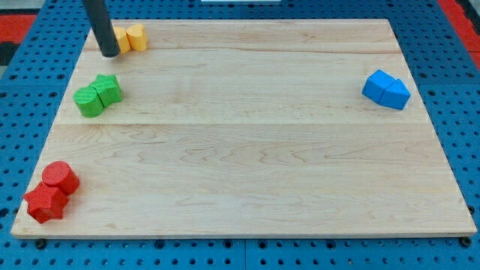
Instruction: Push the yellow heart and yellow hexagon towards a bit up
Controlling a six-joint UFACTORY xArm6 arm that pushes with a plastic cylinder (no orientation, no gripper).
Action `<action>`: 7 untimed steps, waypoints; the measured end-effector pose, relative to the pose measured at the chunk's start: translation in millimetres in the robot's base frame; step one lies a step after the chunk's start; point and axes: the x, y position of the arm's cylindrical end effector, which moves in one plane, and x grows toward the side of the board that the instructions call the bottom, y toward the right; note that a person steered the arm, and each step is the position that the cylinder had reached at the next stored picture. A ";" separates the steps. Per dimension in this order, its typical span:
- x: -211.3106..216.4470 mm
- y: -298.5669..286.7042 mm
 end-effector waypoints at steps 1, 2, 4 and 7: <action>-15.0 -2.5; -19.8 -2.5; 20.2 4.2; -12.6 30.8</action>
